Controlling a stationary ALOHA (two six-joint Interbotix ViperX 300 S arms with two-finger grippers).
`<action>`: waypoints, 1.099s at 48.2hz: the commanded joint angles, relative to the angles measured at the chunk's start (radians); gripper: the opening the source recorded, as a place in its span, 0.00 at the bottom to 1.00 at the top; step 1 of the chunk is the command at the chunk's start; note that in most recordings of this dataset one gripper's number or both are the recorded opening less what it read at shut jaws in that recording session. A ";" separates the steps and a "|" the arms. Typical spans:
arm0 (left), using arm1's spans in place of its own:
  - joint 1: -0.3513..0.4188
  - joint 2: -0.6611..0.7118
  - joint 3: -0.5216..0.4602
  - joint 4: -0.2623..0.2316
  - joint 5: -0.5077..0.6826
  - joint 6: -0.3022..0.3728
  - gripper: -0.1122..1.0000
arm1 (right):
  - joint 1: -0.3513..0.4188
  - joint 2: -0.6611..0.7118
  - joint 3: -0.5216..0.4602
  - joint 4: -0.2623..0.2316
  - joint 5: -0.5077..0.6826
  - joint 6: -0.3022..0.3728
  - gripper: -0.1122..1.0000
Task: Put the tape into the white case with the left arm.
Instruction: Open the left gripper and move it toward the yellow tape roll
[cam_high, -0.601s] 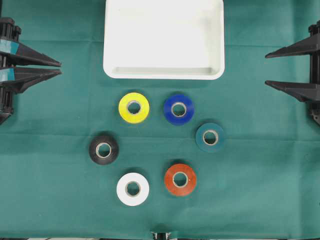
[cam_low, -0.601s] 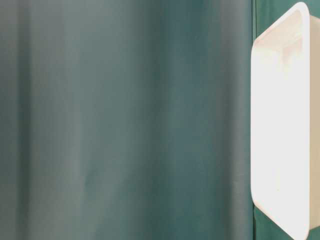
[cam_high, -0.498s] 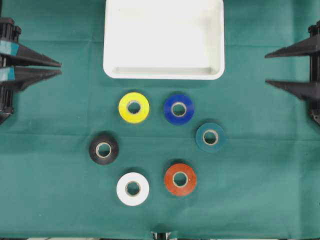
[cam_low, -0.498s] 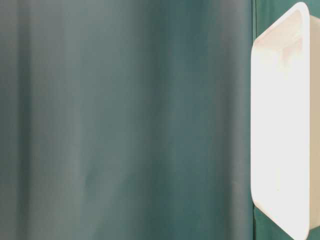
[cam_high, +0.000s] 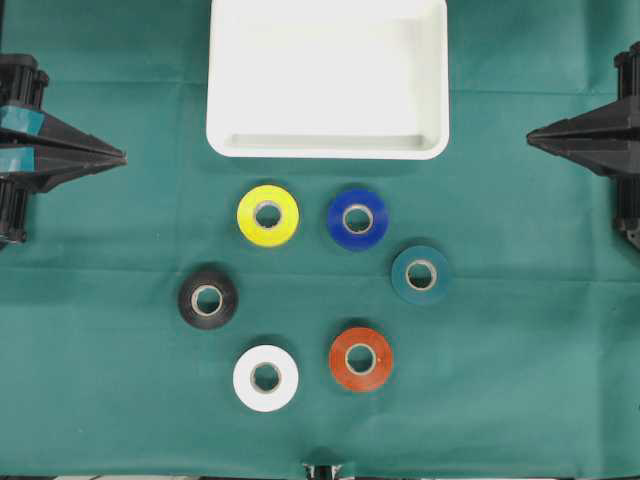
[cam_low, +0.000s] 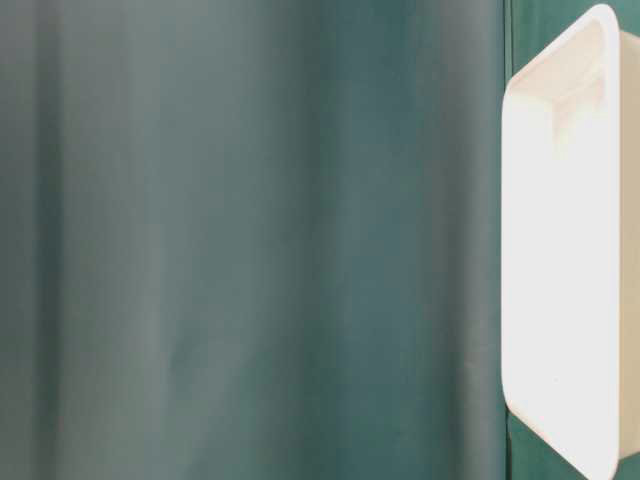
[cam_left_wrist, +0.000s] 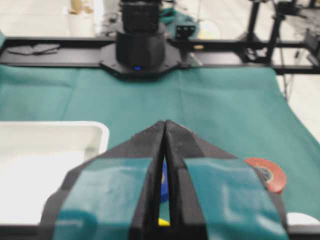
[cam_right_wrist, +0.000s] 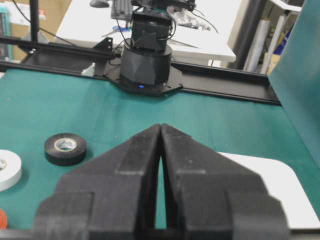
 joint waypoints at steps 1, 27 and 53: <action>-0.017 0.009 -0.026 -0.002 -0.009 -0.002 0.12 | -0.002 0.006 -0.006 0.000 -0.006 0.003 0.02; -0.021 0.140 -0.043 -0.002 -0.005 0.006 0.91 | -0.006 -0.005 0.078 -0.005 -0.009 0.064 0.47; -0.021 0.143 -0.054 -0.002 0.031 0.005 0.96 | -0.008 -0.173 0.238 -0.005 0.034 0.072 0.97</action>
